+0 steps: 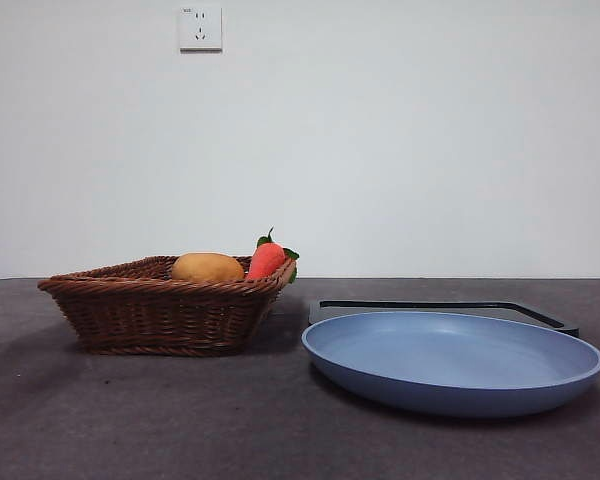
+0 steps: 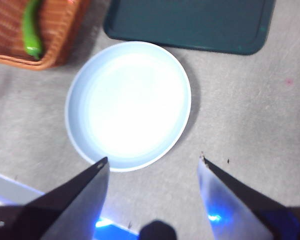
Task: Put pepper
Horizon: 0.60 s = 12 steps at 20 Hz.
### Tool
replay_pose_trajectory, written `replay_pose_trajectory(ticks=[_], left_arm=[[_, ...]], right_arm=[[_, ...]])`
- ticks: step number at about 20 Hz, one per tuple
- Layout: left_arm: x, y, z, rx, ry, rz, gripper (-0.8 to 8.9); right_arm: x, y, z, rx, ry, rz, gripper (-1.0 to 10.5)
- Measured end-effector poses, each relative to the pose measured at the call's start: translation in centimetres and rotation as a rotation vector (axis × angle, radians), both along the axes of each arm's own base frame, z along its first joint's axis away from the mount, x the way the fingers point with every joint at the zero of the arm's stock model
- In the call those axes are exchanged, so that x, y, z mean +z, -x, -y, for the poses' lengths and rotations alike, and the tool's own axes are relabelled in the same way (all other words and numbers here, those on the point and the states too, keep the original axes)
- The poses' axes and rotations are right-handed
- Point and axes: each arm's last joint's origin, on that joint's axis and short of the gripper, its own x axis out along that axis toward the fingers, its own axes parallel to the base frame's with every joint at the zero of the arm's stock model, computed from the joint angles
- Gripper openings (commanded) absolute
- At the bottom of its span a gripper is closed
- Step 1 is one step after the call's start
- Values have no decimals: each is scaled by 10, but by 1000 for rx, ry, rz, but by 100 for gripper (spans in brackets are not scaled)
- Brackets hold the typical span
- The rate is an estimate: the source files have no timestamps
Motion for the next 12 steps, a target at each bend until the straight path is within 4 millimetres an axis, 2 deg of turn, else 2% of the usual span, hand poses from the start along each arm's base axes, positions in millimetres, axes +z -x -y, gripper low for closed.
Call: replay_pose_trajectory(ticks=[5, 6, 12], left_arm=[[0, 0, 0, 0, 0, 0, 350], [0, 0, 0, 0, 0, 0, 350], [0, 0, 0, 0, 0, 0, 350]], right_arm=[[-27, -48, -6, 7, 10, -113, 310], [-37, -61, -9, 17, 14, -147, 310], [-87, -107, -25, 55, 34, -272, 296]])
